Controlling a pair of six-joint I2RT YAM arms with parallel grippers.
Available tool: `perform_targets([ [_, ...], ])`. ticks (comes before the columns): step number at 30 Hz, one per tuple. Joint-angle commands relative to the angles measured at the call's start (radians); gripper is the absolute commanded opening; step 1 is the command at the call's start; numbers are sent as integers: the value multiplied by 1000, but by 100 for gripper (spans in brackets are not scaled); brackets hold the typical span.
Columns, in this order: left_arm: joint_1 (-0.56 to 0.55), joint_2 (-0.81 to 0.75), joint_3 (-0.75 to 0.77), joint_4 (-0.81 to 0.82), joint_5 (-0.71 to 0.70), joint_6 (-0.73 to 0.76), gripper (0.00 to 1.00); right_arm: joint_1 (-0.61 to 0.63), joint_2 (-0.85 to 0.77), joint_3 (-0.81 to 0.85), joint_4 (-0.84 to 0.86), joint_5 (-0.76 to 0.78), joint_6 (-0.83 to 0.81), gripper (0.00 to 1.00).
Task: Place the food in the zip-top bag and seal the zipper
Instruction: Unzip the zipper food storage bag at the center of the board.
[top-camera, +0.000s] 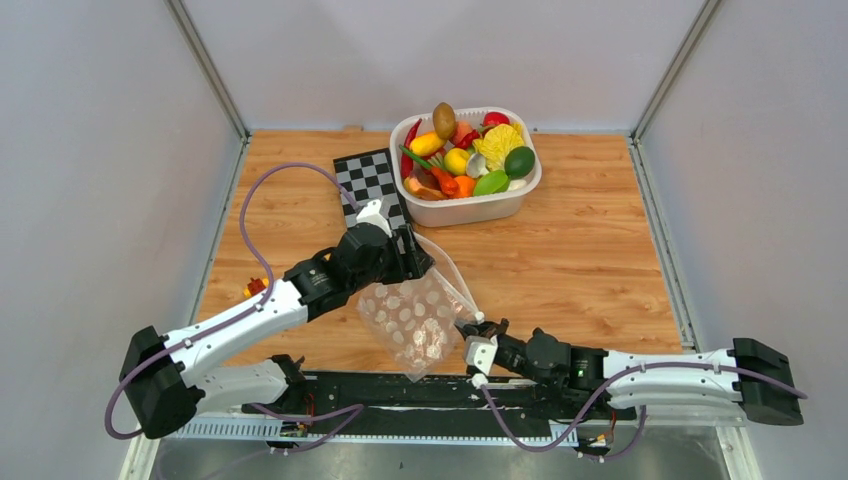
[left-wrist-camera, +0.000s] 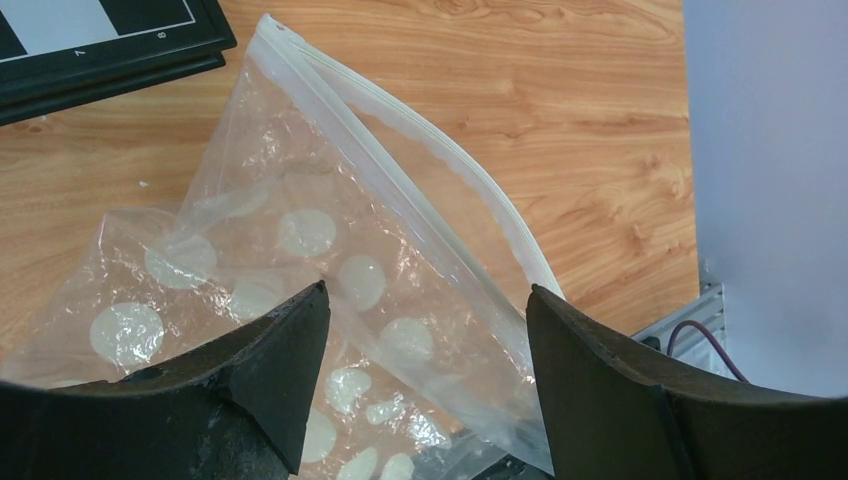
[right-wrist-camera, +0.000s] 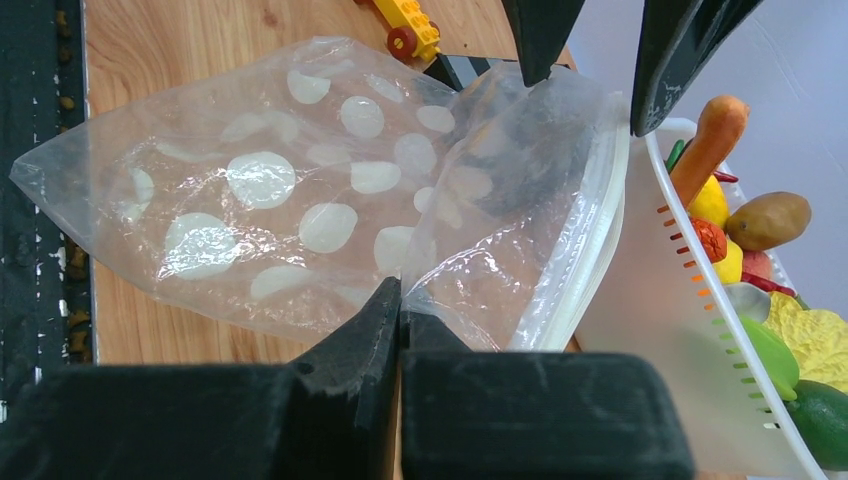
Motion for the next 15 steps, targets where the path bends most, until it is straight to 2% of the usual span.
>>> perform_targets([
  [1, -3, 1, 45, 13, 0, 22, 78, 26, 20, 53, 34, 42, -31, 0],
  [4, -3, 4, 48, 10, 1, 26, 72, 39, 39, 54, 46, 70, -44, 0],
  [8, -3, 4, 47, 6, 7, 30, 70, 51, 65, 59, 49, 91, -61, 0],
  [11, -3, 3, 46, 5, 7, 33, 62, 57, 74, 60, 56, 100, -67, 0],
  [15, -3, 3, 44, 13, 16, 38, 45, 63, 77, 56, 75, 117, -70, 0],
])
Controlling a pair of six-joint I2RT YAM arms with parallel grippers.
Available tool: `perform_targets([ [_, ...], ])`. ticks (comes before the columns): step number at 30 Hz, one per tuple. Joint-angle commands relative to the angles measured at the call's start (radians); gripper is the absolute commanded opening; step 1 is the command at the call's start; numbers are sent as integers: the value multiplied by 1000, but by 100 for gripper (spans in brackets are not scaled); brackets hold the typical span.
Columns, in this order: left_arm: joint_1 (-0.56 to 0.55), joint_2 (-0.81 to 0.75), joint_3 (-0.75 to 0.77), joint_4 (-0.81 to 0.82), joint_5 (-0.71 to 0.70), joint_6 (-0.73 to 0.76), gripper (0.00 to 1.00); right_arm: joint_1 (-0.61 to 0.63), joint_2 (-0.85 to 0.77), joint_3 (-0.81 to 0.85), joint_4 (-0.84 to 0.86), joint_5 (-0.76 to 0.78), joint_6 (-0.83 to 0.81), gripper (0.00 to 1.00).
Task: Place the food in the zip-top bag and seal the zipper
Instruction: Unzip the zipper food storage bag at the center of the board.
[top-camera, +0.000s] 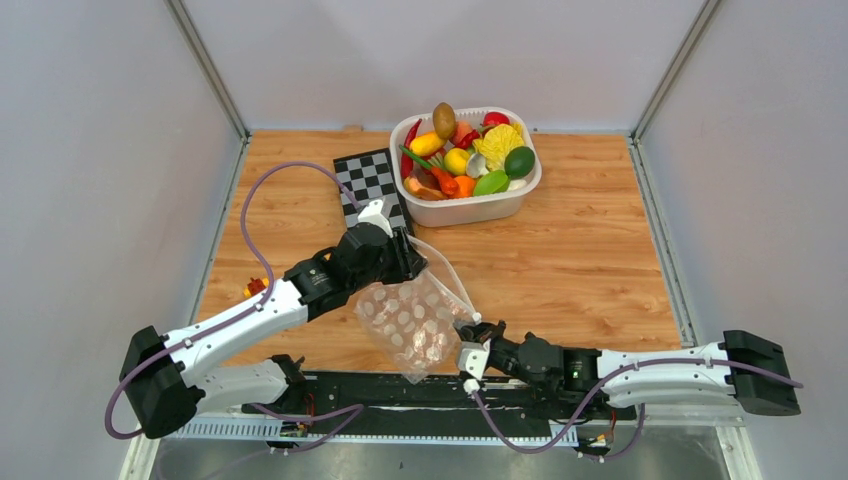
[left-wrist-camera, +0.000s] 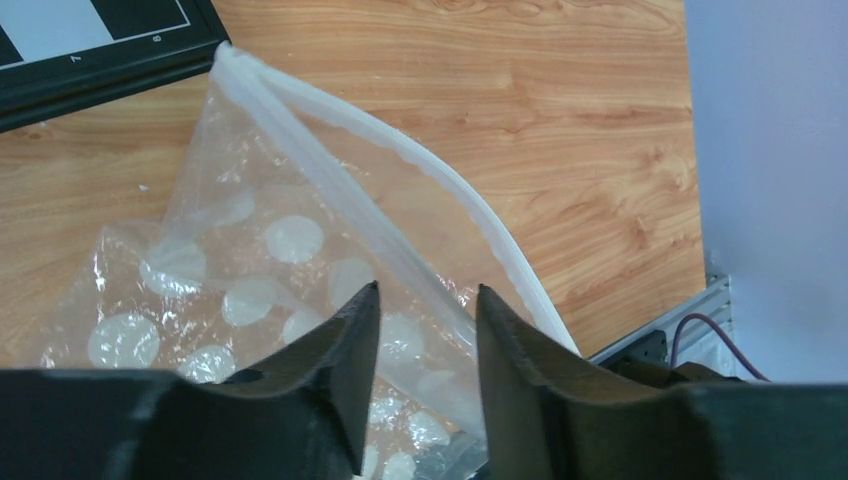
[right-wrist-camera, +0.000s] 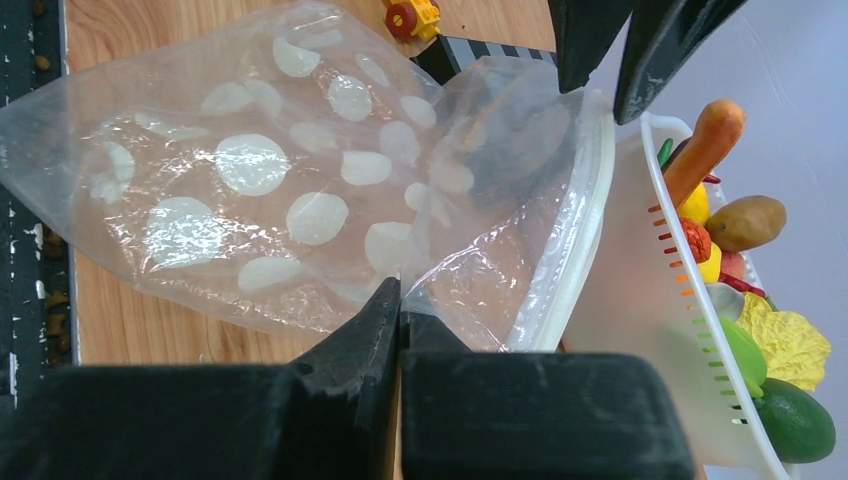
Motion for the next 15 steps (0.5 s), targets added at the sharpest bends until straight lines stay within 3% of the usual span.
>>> perform_targets([
  [1, -3, 0, 39, 14, 8, 16, 40, 12, 0, 36, 71, 38, -15, 0],
  [9, -3, 3, 23, 26, 30, 20, 20, 14, -6, 21, 104, 60, 0, 0],
  [15, -3, -2, 13, 39, 39, 22, 0, 14, -6, 2, 128, 87, 11, 0],
])
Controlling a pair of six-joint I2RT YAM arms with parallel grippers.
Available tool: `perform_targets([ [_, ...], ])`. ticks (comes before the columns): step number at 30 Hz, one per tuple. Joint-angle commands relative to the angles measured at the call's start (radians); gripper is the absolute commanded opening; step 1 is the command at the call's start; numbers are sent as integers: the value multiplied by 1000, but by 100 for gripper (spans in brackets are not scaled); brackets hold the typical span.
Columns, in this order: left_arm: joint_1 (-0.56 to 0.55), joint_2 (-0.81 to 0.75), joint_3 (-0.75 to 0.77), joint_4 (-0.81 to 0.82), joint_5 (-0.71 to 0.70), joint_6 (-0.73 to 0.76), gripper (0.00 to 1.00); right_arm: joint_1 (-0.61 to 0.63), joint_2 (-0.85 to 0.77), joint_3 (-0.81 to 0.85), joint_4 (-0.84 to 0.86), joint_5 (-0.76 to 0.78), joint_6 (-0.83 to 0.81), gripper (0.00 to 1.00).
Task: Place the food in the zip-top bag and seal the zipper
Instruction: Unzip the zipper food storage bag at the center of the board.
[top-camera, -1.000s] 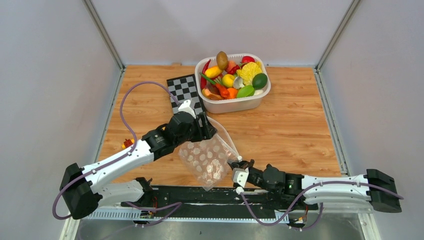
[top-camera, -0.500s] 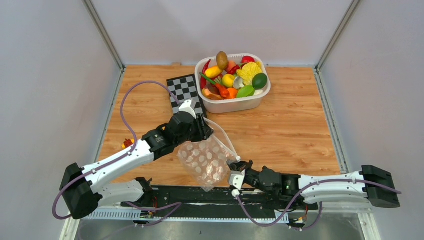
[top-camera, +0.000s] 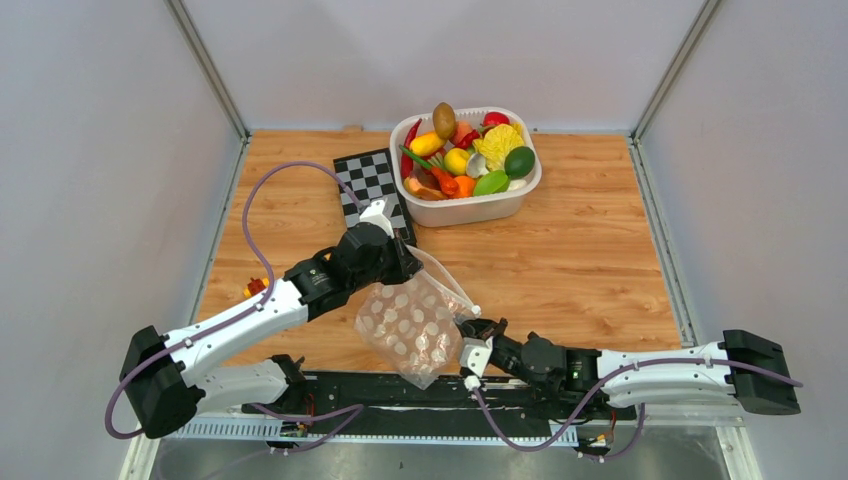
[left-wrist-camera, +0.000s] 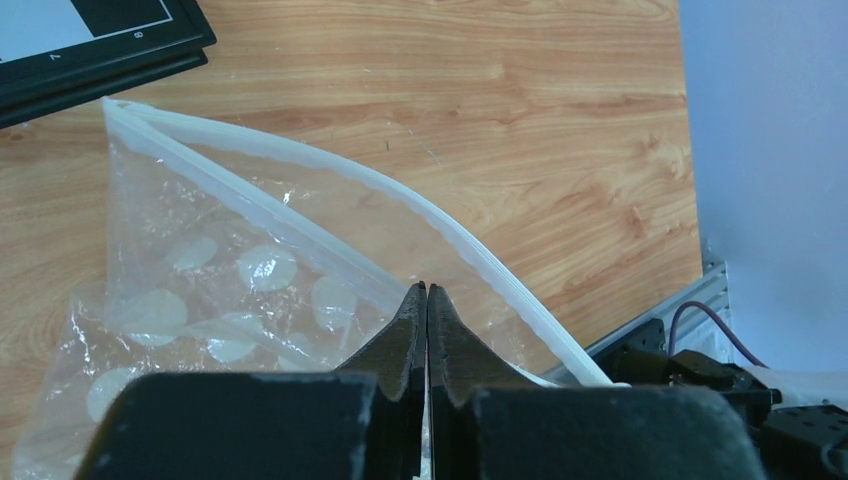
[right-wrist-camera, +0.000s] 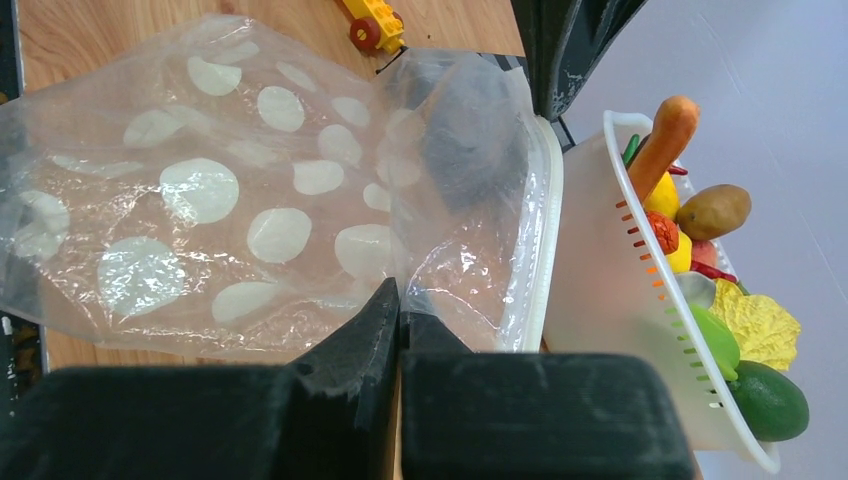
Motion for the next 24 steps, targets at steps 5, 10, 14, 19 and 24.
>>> perform_targets([
  [5, -3, 0, 1, 75, 43, 11, 0, 7, -10, -6, 82, 60, 40, 0],
  [10, -3, -5, -2, 73, 38, 11, 46, 6, -18, -18, 78, 64, 70, 0],
  [14, -3, -23, 5, 50, 16, -2, 84, 6, -17, -22, 81, 84, 57, 0],
  [19, -3, -14, 45, -19, -28, -15, 95, 7, -9, -7, 66, 70, 19, 0],
  [24, -3, 42, 105, -111, -56, -33, 95, 21, 33, 7, 99, 99, -60, 0],
])
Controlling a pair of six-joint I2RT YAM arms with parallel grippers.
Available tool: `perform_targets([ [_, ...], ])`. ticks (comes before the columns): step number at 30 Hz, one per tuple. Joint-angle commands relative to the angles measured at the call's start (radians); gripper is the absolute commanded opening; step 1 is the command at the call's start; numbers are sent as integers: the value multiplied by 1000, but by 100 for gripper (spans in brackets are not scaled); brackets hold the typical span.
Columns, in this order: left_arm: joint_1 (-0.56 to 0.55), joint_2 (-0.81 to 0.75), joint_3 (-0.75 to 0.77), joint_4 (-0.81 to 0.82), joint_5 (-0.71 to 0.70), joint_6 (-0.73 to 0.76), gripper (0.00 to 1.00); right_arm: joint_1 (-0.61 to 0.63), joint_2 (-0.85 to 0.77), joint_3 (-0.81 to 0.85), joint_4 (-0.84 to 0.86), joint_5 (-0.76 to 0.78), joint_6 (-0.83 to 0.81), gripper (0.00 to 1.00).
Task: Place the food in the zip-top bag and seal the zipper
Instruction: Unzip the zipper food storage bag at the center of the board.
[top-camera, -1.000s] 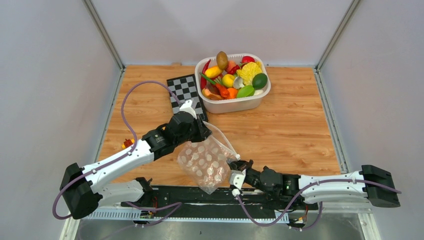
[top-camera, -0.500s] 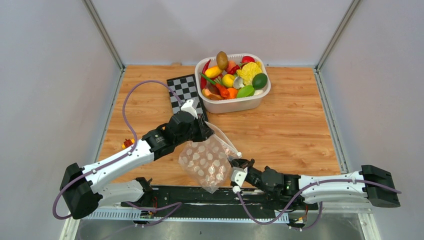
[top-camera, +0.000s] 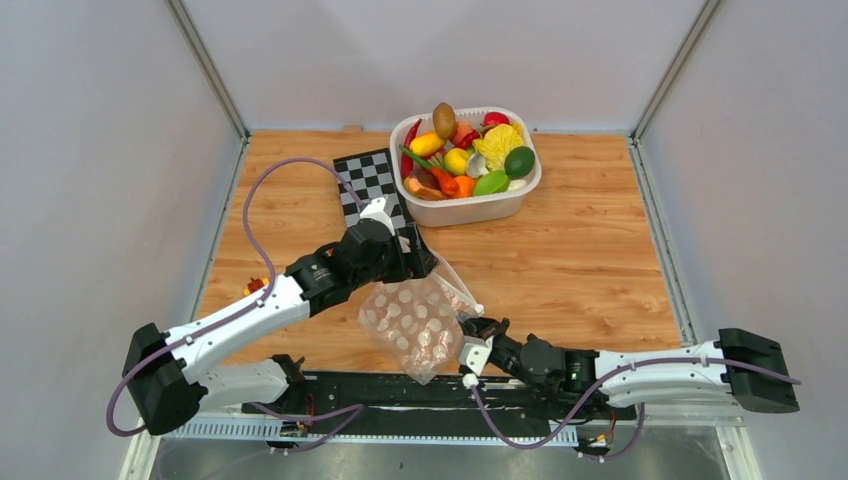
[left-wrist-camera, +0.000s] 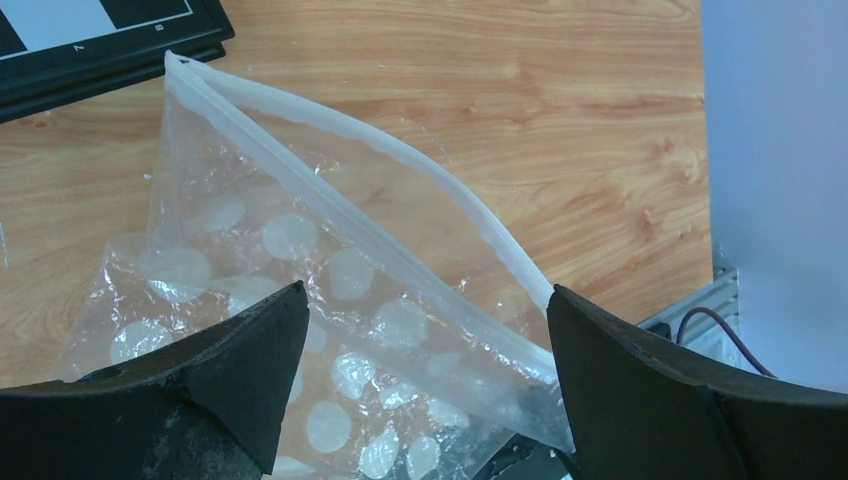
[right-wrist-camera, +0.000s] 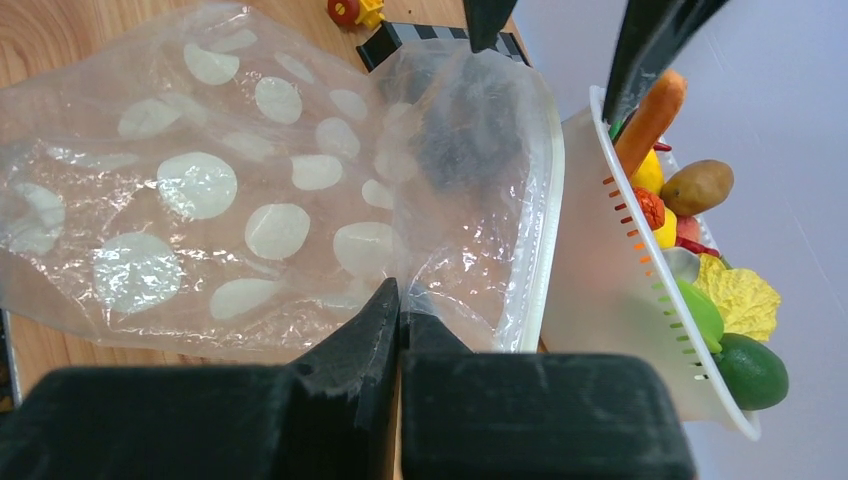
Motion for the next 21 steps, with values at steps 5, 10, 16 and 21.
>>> perform_targets([
  [5, -2, 62, 88, -58, -38, -38, 95, 30, 52, 40, 82, 51, -118, 0],
  [10, -2, 96, 93, -63, -4, -12, 89, 41, 62, 53, 94, 69, -164, 0],
  [16, -2, 110, 80, -40, 21, -3, 78, 61, 92, 65, 107, 99, -198, 0],
  [21, -2, 103, 79, -34, 30, 5, 59, 83, 127, 68, 132, 134, -213, 0],
])
